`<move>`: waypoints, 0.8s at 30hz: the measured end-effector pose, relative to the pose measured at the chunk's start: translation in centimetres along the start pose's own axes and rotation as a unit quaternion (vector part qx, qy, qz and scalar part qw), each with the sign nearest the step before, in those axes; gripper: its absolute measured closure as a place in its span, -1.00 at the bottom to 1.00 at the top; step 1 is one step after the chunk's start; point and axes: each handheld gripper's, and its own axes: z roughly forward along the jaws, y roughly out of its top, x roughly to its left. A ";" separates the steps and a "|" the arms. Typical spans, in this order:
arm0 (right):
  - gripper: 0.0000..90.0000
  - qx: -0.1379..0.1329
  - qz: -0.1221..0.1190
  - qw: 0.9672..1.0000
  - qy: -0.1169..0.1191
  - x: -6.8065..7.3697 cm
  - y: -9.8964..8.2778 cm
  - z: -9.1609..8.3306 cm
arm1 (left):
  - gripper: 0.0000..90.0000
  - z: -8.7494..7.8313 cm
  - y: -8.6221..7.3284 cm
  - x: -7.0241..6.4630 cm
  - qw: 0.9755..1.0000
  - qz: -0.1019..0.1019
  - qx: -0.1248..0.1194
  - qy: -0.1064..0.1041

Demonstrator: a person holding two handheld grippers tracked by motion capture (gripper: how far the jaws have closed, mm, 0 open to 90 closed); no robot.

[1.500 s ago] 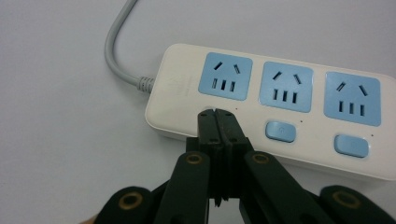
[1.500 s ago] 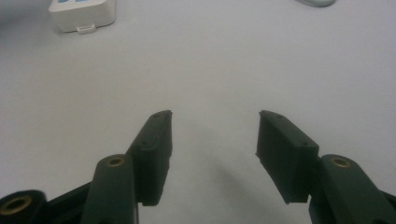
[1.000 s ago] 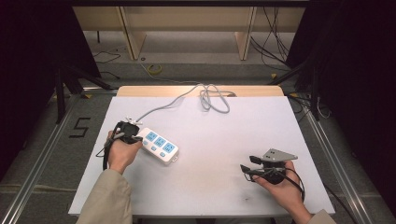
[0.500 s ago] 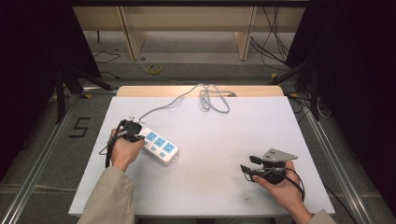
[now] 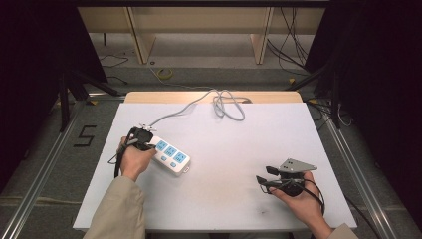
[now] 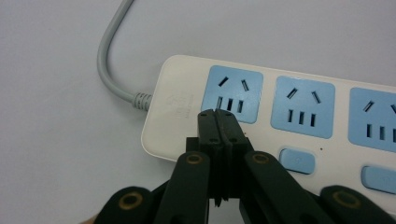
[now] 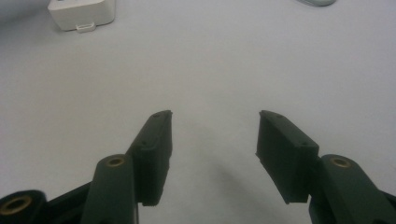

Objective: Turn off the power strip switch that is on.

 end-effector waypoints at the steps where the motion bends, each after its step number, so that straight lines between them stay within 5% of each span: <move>1: 0.03 0.000 0.000 1.000 0.000 0.0 0.0 0.0 | 0.99 0.0 0.0 0.0 1.000 0.001 0.001 0.000; 24: 0.03 0.000 0.000 1.000 0.000 0.0 0.0 0.0 | 0.99 0.7 0.2 -0.2 1.000 0.005 0.010 -0.003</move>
